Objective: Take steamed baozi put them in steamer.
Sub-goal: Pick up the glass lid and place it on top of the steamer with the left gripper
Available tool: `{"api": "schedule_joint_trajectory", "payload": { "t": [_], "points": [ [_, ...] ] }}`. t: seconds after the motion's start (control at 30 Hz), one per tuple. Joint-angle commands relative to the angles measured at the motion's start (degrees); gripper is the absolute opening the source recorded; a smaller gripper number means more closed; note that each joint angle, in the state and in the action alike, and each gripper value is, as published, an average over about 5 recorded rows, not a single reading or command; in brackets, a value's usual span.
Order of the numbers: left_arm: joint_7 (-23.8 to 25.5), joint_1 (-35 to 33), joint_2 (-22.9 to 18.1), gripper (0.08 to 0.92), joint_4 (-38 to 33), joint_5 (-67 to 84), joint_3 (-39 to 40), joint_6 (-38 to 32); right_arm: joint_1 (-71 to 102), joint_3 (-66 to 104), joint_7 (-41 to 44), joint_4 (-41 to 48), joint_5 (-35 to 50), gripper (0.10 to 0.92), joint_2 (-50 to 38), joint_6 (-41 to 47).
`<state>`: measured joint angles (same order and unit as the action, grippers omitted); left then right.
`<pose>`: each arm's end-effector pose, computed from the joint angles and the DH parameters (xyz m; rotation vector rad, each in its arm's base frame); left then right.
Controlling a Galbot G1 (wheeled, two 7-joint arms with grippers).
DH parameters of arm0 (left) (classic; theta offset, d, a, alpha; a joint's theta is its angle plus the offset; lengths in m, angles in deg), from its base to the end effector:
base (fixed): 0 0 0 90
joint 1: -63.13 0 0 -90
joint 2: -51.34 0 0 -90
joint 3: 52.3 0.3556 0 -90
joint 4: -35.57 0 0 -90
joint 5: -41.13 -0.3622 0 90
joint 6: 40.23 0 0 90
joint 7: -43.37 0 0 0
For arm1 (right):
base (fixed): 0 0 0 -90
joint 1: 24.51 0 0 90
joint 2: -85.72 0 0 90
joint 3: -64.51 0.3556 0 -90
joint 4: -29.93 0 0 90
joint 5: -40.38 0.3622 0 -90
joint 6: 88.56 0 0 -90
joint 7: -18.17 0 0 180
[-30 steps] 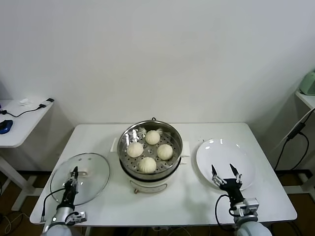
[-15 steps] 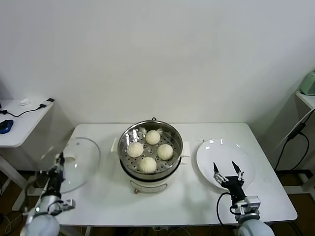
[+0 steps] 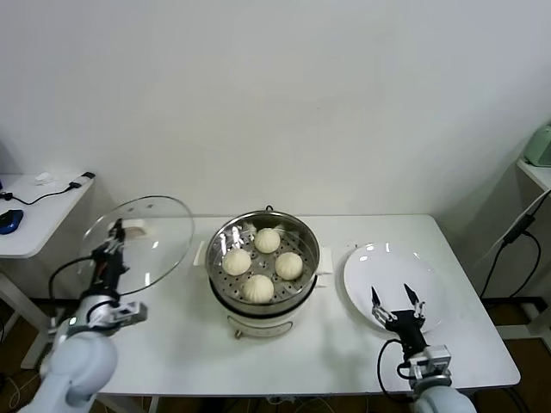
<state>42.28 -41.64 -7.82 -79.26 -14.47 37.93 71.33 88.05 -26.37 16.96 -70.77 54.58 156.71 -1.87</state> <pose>0.2731 0.1032 -0.2534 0.2823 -2.3057 -2.0681 0.2234 -0.0888 -0.3899 0.0951 -2.9782 0.0995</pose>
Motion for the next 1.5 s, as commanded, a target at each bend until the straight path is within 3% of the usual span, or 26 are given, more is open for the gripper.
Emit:
{"api": "schedule_joint_trajectory", "payload": {
  "t": [0.03, 0.4, 0.8, 1.07, 1.5],
  "points": [
    [8.5, 4.7, -0.5, 0.129, -8.4, -3.8, 9.3, 8.3, 0.0, -0.1, 0.6, 1.1, -2.4, 0.823, 0.3, -4.1],
    [15.1, 13.8, -11.5, 0.129, -5.3, -21.7, 29.8, 15.6, 0.4, 1.2, 0.7, 2.3, -2.3, 0.823, 0.4, -6.3],
    [17.4, 14.7, -23.5, 0.129, 0.5, -33.1, 35.8, 18.4, 1.2, 2.5, 0.1, 3.9, -1.7, 0.823, 0.7, -9.3],
    [15.5, 13.9, -26.3, 0.129, 4.0, -35.0, 36.4, 18.3, 1.1, 2.6, -0.7, 4.5, -1.1, 0.823, 0.8, -10.7],
    [12.1, 13.9, -26.8, 0.129, 9.2, -35.2, 35.2, 18.0, 0.2, 2.8, -2.3, 4.8, -1.5, 0.823, 1.1, -12.3]
  ]
}}
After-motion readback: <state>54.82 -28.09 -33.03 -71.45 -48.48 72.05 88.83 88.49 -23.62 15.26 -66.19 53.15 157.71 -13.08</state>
